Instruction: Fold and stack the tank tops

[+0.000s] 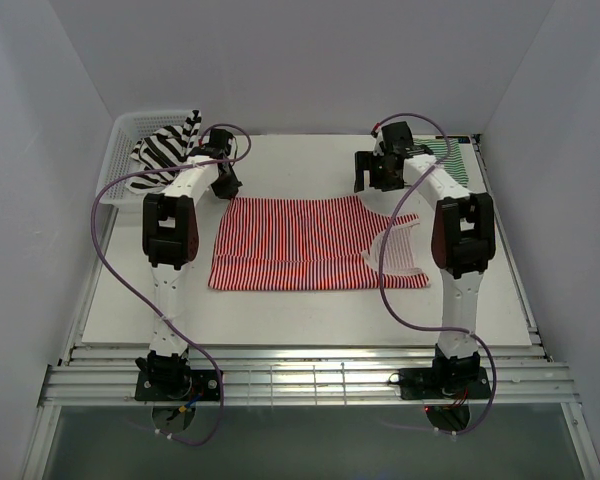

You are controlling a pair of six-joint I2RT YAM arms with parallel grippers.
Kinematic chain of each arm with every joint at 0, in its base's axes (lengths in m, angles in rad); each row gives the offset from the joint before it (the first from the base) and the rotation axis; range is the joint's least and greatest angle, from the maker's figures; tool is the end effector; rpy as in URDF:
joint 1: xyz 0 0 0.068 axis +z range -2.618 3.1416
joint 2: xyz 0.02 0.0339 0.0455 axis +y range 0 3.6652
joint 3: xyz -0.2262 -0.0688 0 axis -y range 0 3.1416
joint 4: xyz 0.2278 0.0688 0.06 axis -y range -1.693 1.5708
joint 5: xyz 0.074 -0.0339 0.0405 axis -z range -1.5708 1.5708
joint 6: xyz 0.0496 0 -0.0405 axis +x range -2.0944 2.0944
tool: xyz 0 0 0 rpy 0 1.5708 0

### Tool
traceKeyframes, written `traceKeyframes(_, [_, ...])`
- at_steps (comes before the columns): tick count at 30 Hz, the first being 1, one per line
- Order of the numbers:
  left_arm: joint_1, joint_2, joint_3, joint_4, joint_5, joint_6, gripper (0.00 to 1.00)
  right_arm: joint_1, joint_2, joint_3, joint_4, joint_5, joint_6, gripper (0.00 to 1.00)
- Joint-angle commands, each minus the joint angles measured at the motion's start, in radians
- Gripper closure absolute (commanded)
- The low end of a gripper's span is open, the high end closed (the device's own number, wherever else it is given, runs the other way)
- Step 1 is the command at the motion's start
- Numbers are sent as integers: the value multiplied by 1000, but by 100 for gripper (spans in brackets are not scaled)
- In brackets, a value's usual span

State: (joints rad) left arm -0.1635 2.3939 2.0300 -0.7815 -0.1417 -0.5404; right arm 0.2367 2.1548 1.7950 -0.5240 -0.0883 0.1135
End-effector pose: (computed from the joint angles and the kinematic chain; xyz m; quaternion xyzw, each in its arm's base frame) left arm 0.4658 -0.0697 0.1302 -0.1973 0.9550 -0.0076 0.2215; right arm 0.4435 0.1115 0.1828 -0.0727 0.9380 0.0995 0.3241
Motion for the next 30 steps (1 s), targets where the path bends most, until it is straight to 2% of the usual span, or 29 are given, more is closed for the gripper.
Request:
traceKeyframes(1, [4, 13, 1, -16, -2, 11, 94, 16, 39, 98, 10, -8, -29, 10])
traceKeyframes(5, [2, 11, -1, -16, 5, 13, 99, 39, 109, 167, 4, -11, -29, 9])
traceKeyframes(10, [2, 7, 1, -15, 16, 19, 100, 47, 149, 196, 7, 13, 0, 0])
traceKeyframes(14, [2, 4, 1, -13, 17, 25, 100, 47, 165, 182, 15, 39, 18, 12])
traceKeyframes(16, [2, 2, -1, -13, 22, 26, 100, 47, 168, 175, 16, 48, 26, 24])
traceKeyframes(22, [2, -1, -4, -6, 28, 31, 100, 47, 181, 155, 10, 53, 35, 41])
traceKeyframes(30, [2, -6, -11, 1, 39, 36, 100, 47, 200, 144, -1, 61, 38, 45])
